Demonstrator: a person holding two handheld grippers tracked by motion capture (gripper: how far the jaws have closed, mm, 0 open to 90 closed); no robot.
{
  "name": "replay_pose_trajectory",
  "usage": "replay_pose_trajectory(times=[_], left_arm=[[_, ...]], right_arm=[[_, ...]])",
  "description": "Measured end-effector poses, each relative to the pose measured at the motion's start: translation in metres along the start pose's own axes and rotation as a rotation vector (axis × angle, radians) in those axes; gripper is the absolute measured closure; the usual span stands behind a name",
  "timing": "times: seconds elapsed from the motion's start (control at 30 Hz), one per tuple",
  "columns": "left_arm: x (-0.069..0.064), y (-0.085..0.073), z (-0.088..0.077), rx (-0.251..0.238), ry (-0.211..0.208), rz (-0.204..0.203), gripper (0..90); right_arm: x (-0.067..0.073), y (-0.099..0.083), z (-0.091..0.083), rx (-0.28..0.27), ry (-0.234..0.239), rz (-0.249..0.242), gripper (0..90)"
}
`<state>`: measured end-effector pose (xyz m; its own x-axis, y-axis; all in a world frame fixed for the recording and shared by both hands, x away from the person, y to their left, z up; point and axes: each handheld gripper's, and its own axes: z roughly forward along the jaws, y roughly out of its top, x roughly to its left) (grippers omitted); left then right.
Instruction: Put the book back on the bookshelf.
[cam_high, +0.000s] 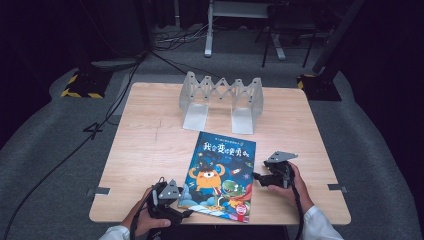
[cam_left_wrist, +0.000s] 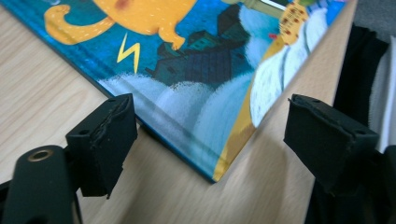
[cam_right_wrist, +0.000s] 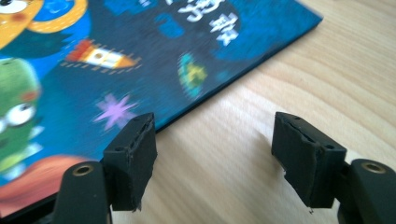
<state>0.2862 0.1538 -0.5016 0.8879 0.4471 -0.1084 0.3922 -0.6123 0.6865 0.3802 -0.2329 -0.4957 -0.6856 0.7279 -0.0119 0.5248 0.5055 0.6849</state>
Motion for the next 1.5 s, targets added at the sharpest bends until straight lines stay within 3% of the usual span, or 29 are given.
replay_pose_trajectory(times=[0.07,0.13,0.23,0.37,0.47,0.5,0.57,0.7,0.87,0.97,1.17,1.5], left_arm=[[-0.005,0.003,0.003,-0.006,-0.023,0.011,19.3],[-0.012,0.004,0.002,0.019,-0.014,0.046,23.7],[-0.012,-0.003,-0.004,0.012,-0.019,0.021,26.8],[-0.002,-0.013,-0.015,0.009,0.031,-0.015,25.7],[0.011,-0.017,-0.020,0.004,0.094,-0.041,25.3],[0.011,-0.017,-0.020,0.004,0.094,-0.041,25.2],[0.016,-0.018,-0.019,0.008,0.160,-0.039,24.9],[0.031,-0.020,-0.022,-0.003,0.215,-0.095,20.5],[0.028,-0.016,-0.016,-0.013,0.203,-0.077,20.1],[0.017,-0.009,-0.008,-0.009,0.156,-0.032,20.1],[0.004,0.003,0.005,0.001,0.153,-0.027,15.9],[-0.003,0.011,0.016,0.005,0.153,-0.023,11.3]], right_arm=[[0.000,-0.003,-0.004,0.009,0.011,-0.010,31.6],[0.002,-0.012,-0.013,0.012,0.034,-0.031,31.3],[0.005,-0.021,-0.022,0.025,0.044,-0.043,31.1],[0.014,-0.032,-0.037,0.072,0.082,-0.092,28.7],[0.022,-0.036,-0.047,0.125,0.098,-0.127,28.7],[0.022,-0.036,-0.047,0.125,0.098,-0.127,28.7],[0.027,-0.038,-0.052,0.163,0.102,-0.139,28.2],[0.035,-0.038,-0.056,0.221,0.113,-0.144,26.2],[0.048,-0.036,-0.060,0.286,0.121,-0.190,27.5],[0.055,-0.036,-0.063,0.315,0.132,-0.200,29.7],[0.064,-0.035,-0.064,0.343,0.146,-0.208,30.7],[0.060,-0.024,-0.057,0.391,0.123,-0.185,36.7]])
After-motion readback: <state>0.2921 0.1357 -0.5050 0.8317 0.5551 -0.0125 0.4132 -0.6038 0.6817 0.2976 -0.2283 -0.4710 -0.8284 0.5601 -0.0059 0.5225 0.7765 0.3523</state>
